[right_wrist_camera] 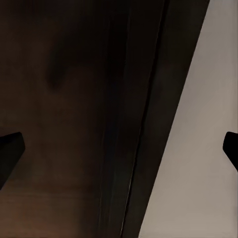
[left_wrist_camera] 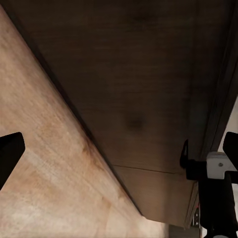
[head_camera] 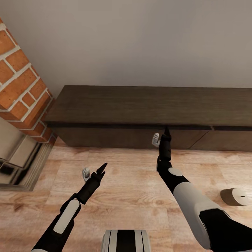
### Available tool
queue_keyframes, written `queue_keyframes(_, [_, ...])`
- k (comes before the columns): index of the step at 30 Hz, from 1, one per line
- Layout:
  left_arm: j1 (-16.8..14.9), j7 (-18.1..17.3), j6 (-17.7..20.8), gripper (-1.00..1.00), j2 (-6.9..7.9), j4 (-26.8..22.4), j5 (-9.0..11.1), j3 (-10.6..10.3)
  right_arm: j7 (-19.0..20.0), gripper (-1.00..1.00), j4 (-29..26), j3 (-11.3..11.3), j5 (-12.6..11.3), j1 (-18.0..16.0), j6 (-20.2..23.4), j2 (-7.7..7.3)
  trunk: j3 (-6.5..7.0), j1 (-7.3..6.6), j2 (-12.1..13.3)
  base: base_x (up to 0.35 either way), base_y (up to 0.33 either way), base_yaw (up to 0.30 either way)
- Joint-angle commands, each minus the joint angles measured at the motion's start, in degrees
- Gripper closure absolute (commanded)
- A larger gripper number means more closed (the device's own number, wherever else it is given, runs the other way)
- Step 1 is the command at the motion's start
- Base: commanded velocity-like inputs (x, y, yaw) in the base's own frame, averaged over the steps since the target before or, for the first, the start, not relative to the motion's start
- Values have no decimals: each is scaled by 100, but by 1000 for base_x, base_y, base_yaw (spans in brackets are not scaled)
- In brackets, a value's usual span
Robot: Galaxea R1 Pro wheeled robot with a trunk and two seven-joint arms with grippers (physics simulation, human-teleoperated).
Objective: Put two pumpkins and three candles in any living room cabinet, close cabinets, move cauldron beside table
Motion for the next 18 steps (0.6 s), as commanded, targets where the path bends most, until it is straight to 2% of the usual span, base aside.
queue_keyframes(1, [0, 2, 2, -100, -2, 0, 0, 0, 0, -100, 1, 0, 0, 0, 0, 0, 0, 0, 0, 116, 0, 0])
queue_keyframes(5, [0, 8, 5, -100, -7, -32, 0, -1, -1, -100, 3, 0, 0, -1, 0, 0, 0, 0, 0, 210, 0, 0])
queue_keyframes(12, [0, 9, 6, -100, -5, -51, 0, -3, -6, -100, 3, 0, 0, 5, 0, 19, 0, 0, 0, 29, 0, 0])
queue_keyframes(13, [0, 9, 6, -100, -5, -52, 0, -4, -7, 100, 3, -3, 0, 4, 0, 22, 0, 0, 0, 2, 0, 0])
queue_keyframes(18, [0, 9, 6, -100, -3, -51, 0, -2, -70, 100, -6, -8, 1, 5, -8, 32, 0, 0, 0, 0, 0, 0])
